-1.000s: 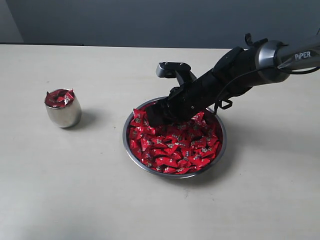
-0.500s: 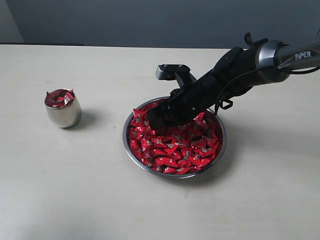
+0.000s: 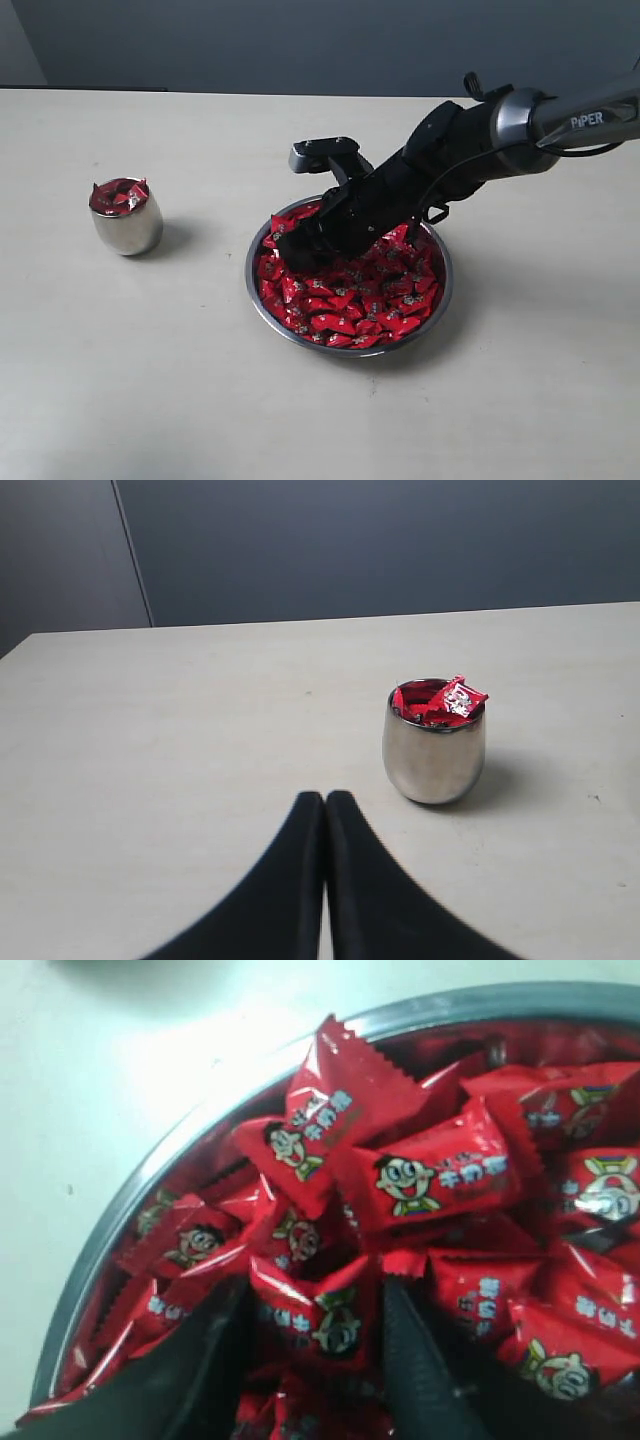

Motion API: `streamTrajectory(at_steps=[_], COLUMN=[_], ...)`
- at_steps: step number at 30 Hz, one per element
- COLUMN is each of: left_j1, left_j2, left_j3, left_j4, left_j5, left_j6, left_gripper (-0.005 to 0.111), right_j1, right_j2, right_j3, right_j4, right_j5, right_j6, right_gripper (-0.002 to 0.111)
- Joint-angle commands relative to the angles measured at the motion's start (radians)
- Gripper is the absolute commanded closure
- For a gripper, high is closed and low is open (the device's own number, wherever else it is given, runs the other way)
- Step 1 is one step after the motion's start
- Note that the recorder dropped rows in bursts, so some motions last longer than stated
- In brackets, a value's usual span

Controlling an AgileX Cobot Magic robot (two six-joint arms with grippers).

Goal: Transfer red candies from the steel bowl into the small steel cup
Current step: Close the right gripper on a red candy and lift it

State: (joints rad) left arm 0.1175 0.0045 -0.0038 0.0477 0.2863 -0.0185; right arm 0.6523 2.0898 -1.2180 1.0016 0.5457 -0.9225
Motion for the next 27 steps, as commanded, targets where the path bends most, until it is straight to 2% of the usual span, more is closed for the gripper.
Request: streamTrajectory(at_steps=[1, 10, 17, 21, 24, 27], left_j1=[0.001, 0.001, 0.001, 0.001, 0.001, 0.001], left_j2=[-0.004, -0.004, -0.004, -0.004, -0.004, -0.004], left_j3=[0.004, 0.004, 0.004, 0.004, 0.004, 0.004], left_j4=[-0.002, -0.002, -0.002, -0.002, -0.002, -0.002], left_j5=[-0.002, -0.002, -0.002, -0.002, -0.002, -0.002], left_j6=[-0.001, -0.001, -0.001, -0.001, -0.001, -0.001], left_gripper=[0.106, 0.106, 0.106, 0.106, 0.106, 0.106], right_j1=[0.001, 0.001, -0.001, -0.001, -0.001, -0.001], right_j2=[0.000, 0.000, -0.013, -0.063, -0.118, -0.182], right_j3=[-0.004, -0.004, -0.004, 0.005, 0.117, 0.224], right_j4=[-0.041, -0.104, -0.106, -0.109, -0.065, -0.001], right_j5=[-0.017, -0.020, -0.029, -0.115, -0.247, -0.303], right_j6=[0.026, 0.059, 0.069, 0.112, 0.079, -0.002], right_gripper=[0.073, 0.109, 0.109, 0.109, 0.109, 0.109])
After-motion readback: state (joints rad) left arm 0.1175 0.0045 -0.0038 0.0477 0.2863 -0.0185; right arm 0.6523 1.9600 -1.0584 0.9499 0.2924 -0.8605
